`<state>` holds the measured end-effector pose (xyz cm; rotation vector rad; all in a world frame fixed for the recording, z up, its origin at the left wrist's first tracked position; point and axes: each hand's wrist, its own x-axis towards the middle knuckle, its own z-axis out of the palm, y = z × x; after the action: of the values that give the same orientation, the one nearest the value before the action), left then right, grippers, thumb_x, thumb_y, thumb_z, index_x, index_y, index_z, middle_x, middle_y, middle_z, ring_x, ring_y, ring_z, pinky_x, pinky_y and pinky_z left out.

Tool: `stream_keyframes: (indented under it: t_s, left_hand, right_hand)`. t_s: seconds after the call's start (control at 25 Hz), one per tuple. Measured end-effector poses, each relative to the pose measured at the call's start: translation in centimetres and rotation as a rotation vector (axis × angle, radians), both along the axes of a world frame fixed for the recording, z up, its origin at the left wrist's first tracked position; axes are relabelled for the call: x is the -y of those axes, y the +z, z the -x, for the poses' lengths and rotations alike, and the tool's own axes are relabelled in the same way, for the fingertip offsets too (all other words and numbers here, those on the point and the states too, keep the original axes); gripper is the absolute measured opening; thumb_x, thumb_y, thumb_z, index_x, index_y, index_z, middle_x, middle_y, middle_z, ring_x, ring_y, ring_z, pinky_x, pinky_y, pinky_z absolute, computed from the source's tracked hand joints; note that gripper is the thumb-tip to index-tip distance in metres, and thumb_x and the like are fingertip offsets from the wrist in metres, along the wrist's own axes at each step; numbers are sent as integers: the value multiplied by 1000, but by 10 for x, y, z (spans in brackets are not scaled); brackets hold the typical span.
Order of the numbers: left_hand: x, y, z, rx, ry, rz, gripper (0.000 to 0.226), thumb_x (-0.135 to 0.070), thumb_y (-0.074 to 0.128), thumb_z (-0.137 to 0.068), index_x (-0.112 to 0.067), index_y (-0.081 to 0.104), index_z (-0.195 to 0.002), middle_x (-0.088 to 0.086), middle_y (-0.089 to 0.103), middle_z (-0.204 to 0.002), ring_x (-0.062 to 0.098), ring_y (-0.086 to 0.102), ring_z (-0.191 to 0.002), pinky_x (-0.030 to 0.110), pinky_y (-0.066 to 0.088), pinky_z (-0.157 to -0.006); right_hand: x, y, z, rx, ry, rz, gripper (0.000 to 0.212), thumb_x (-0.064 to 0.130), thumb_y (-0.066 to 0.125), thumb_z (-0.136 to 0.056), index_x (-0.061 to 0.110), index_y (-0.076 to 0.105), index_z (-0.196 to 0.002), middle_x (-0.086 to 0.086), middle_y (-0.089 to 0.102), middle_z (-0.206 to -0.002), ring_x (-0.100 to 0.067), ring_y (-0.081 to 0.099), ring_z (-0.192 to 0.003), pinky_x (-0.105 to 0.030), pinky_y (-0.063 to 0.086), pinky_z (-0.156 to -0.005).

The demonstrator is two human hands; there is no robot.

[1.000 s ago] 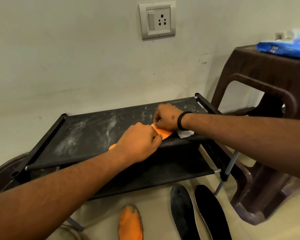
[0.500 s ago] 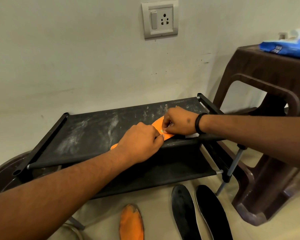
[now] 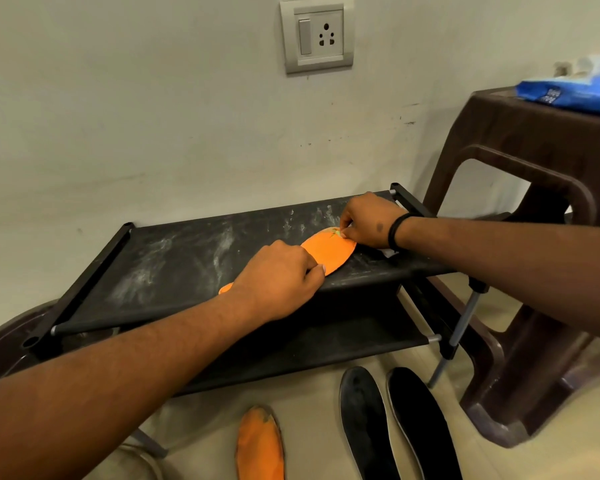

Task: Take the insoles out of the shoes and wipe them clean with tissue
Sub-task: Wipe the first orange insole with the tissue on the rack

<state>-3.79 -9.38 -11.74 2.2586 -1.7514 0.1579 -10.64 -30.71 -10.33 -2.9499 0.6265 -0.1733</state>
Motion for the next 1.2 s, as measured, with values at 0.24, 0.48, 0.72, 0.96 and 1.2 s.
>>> stream_keyframes:
  t_s: [0.24, 0.48, 0.72, 0.96, 1.2]
  left_hand:
    - [-1, 0, 1, 0, -10, 4, 55, -37, 46, -103, -17, 39, -52, 0, 35, -47, 15, 34, -43, 29, 26, -51]
    - [-1, -1, 1, 3, 3, 8, 55, -38, 46, -103, -17, 39, -52, -1, 36, -46, 15, 35, -43, 29, 27, -51]
    - [-1, -1, 1, 1, -2, 2, 54, -38, 46, -103, -17, 43, -53, -1, 39, -47, 15, 38, -44, 28, 27, -51]
    - [0, -5, -2, -9, -22, 8, 54, -38, 43, -104, -9, 51, -59, 3, 42, -49, 19, 41, -46, 32, 34, -52]
    - [0, -3, -1, 6, -26, 9, 54, -38, 44, -104, -14, 47, -56, 1, 40, -48, 16, 39, -45, 30, 30, -52]
  right_hand:
    - [-4, -5, -9, 88, -38, -6, 19, 17, 60, -91, 12, 75, -100, -10, 73, -101, -25, 68, -87, -40, 58, -82]
    - [-9, 6, 5, -14, 56, -58, 16, 10, 62, -88, 9, 77, -92, -7, 74, -94, -20, 67, -85, -36, 57, -82]
    - [-18, 18, 26, -196, 186, -99, 11, 19, 68, -89, 11, 72, -83, 4, 69, -78, -13, 64, -75, -21, 49, -69]
    - [3, 9, 19, -113, 54, 40, 10, 19, 64, -91, 16, 70, -84, -5, 72, -92, -21, 65, -82, -40, 57, -81]
    - [3, 1, 10, -63, 9, 43, 18, 20, 59, -93, 11, 74, -97, -8, 72, -98, -23, 66, -86, -43, 57, -83]
